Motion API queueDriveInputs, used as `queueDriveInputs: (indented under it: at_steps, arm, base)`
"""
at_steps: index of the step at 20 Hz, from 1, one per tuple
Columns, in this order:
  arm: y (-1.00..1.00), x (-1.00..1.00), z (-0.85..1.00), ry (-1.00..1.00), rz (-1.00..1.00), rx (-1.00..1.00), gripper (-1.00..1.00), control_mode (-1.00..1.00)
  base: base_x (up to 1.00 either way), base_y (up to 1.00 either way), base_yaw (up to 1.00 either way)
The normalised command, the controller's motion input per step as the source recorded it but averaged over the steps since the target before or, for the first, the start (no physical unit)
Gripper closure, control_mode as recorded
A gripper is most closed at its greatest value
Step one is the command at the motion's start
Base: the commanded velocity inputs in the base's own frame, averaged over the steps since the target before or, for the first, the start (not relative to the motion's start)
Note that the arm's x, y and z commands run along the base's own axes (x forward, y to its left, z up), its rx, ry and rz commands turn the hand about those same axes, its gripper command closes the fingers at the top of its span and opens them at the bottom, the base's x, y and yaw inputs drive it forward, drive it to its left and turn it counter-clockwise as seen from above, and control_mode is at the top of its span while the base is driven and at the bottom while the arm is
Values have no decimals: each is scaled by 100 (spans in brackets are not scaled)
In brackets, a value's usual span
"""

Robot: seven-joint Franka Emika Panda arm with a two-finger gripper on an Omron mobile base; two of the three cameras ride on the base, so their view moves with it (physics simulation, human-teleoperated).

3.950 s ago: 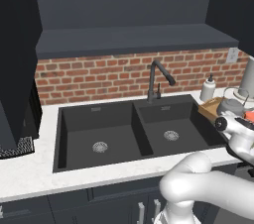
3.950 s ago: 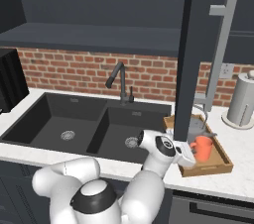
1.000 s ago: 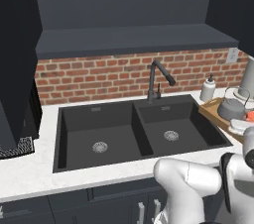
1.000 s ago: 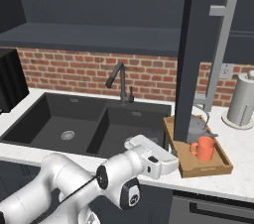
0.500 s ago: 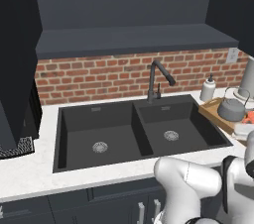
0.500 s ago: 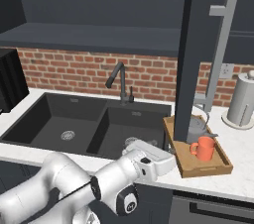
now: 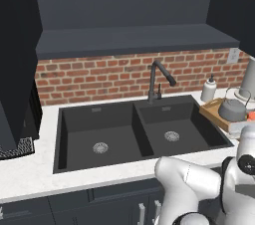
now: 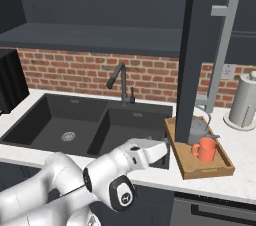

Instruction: Pick the kettle from the counter and place it on the tray. Then pick the mug from the cabinet and place it on the tray. Then close the cabinet doors.

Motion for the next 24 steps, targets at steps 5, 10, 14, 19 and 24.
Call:
queueDriveInputs:
  at_steps: [5,10,14,19,24]
  arm:
    - [66,-9,56,22,16,19,-100,-100]
    - [68,-8,60,21,15,22,-100,-100]
    - [68,-4,63,25,13,24,-100,-100]
    - [62,-6,64,32,8,21,-100,-100]
    - [56,-14,59,29,5,16,-100,-100]
  base:
    - [0,0,0]
    - [0,0,0]
    - [0,0,0]
    - [0,0,0]
    - [0,0,0]
